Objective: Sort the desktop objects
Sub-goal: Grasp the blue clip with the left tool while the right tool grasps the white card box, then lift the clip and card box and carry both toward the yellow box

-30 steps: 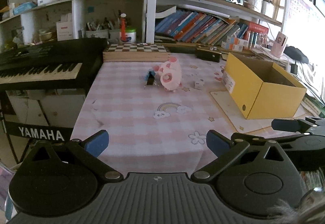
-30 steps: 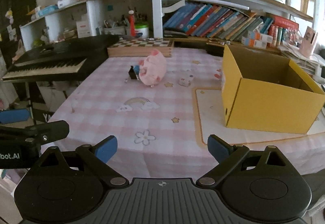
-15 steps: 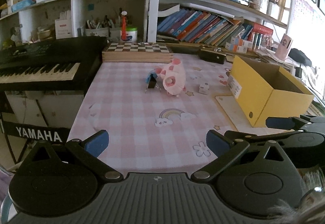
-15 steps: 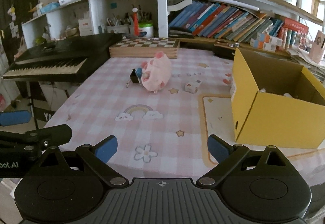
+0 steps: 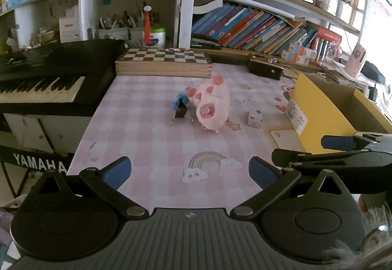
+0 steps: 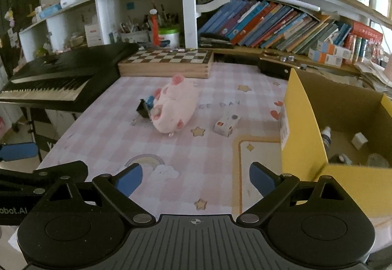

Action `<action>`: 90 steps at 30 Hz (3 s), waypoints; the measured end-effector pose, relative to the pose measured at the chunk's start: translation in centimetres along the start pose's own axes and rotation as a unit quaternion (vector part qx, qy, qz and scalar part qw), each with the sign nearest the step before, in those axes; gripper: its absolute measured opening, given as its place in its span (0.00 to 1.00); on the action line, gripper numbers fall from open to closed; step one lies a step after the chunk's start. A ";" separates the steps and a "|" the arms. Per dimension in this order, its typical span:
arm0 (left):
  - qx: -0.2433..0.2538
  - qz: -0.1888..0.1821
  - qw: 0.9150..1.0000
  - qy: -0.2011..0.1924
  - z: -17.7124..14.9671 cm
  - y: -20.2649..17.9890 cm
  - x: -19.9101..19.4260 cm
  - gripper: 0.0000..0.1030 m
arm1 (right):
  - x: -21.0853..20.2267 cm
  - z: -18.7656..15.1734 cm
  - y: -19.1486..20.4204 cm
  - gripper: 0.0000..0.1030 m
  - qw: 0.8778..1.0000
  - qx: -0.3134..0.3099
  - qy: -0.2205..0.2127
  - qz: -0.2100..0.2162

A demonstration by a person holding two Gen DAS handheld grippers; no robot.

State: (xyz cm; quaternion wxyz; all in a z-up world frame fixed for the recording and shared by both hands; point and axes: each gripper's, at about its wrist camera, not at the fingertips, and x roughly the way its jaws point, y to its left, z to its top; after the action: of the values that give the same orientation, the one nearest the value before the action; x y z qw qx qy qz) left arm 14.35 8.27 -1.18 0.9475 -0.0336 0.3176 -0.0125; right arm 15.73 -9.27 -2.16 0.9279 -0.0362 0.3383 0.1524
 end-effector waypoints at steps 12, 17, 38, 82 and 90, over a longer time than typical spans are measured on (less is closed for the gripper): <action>-0.014 0.026 0.999 0.014 2.3 0.1 3.4 1.00 | 4.0 3.1 -1.1 0.93 1.000 -0.008 0.009 0.026; -0.023 0.041 0.999 0.015 3.2 0.6 4.3 1.00 | 5.5 4.3 -1.3 0.93 1.000 -0.007 0.008 0.026; -0.021 0.044 0.998 0.034 7.7 1.4 14.8 0.60 | 13.9 6.9 -4.6 0.65 0.996 0.048 0.073 -0.025; -0.021 -0.013 0.999 0.021 7.0 1.2 11.5 0.17 | 11.3 6.7 -3.3 0.30 0.997 0.040 0.059 0.022; -0.021 -0.032 0.999 -0.004 6.0 1.4 7.3 0.17 | 7.9 6.0 -2.7 0.30 0.998 0.050 0.039 0.019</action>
State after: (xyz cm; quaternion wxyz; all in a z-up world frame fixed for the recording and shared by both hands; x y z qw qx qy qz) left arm 23.86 9.70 -0.88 0.9470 -0.0640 0.3128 -0.0357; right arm 25.98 -8.74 -2.71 0.9115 0.0106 0.3822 0.1517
